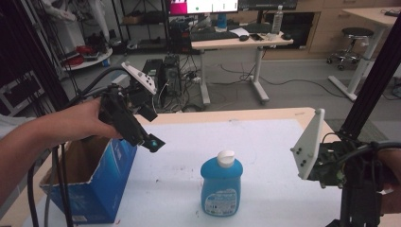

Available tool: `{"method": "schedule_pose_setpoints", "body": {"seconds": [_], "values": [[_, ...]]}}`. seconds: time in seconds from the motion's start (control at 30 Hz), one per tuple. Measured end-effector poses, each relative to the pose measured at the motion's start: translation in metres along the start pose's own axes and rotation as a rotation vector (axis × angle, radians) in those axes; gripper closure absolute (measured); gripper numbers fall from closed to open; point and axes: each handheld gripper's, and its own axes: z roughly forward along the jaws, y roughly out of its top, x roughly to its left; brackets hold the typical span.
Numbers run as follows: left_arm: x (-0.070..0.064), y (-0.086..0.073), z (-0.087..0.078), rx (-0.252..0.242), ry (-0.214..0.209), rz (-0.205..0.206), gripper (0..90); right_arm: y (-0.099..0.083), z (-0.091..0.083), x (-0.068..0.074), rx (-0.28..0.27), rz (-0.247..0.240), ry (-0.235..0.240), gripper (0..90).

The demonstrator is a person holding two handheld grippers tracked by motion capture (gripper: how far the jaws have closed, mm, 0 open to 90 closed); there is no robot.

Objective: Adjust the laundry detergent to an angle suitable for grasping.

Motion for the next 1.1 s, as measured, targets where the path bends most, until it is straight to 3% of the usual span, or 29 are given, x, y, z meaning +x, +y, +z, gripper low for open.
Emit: {"method": "schedule_pose_setpoints", "body": {"seconds": [0.13, 0.2, 0.4, 0.5, 0.67, 0.87, 1.1], "values": [[0.012, 0.007, 0.000, 0.086, 0.031, 0.016, 3.8, 0.001, -0.001, -0.002, 0.001, -0.001, 0.000, 2.0], [0.015, 0.009, 0.001, 0.097, 0.037, 0.021, 3.8, 0.002, -0.002, -0.002, 0.001, -0.001, 0.001, 2.0], [0.020, 0.011, 0.010, 0.151, 0.022, 0.100, 3.8, 0.002, -0.004, -0.007, -0.005, -0.003, 0.002, 2.0], [0.021, 0.010, 0.012, 0.161, 0.023, 0.121, 3.8, 0.002, -0.005, -0.010, -0.005, 0.000, 0.003, 2.0], [0.024, 0.009, 0.017, 0.172, 0.012, 0.117, 3.8, 0.004, -0.005, -0.016, 0.005, -0.002, 0.005, 2.0], [0.019, 0.012, 0.022, 0.152, -0.005, 0.146, 3.8, 0.004, -0.003, -0.022, 0.015, -0.001, 0.013, 2.0], [0.017, 0.013, 0.021, 0.140, -0.002, 0.143, 3.8, 0.001, -0.006, -0.021, 0.017, 0.000, 0.012, 2.0]]}}
